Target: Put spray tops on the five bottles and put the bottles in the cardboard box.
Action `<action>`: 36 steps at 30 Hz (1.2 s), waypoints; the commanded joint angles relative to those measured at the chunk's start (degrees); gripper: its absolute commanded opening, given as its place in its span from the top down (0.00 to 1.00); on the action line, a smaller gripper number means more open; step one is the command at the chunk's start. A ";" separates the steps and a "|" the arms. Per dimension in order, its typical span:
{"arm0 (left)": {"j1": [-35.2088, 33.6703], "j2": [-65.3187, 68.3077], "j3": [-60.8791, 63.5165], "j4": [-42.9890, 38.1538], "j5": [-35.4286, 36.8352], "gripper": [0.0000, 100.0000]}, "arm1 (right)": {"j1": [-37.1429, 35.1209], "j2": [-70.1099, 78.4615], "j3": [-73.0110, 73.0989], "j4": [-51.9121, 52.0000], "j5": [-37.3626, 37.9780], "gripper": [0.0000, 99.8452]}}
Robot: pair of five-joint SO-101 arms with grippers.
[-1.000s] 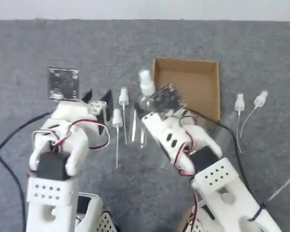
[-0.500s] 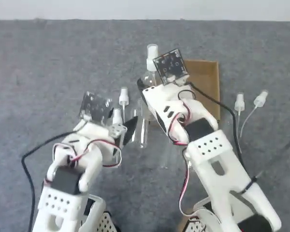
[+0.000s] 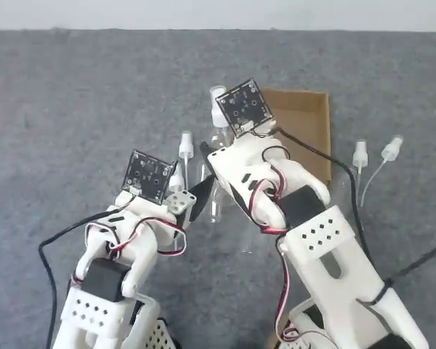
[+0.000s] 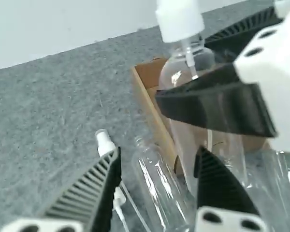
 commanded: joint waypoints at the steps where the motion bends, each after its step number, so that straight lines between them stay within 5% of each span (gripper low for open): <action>1: 0.18 -1.14 -0.22 -1.49 -0.70 0.77 | -0.31 -3.56 -4.22 0.22 -0.70 0.99; 23: 4.92 -1.67 1.19 -0.79 -0.79 0.77 | 0.31 -6.46 -4.31 3.47 -0.53 0.99; 32: 3.78 -1.67 1.36 -0.79 -0.62 0.78 | 12.53 6.73 -4.31 -17.01 8.18 0.99; 36: -0.35 -1.67 1.27 -1.23 -0.53 0.86 | 15.25 15.43 -4.31 -28.53 8.18 0.99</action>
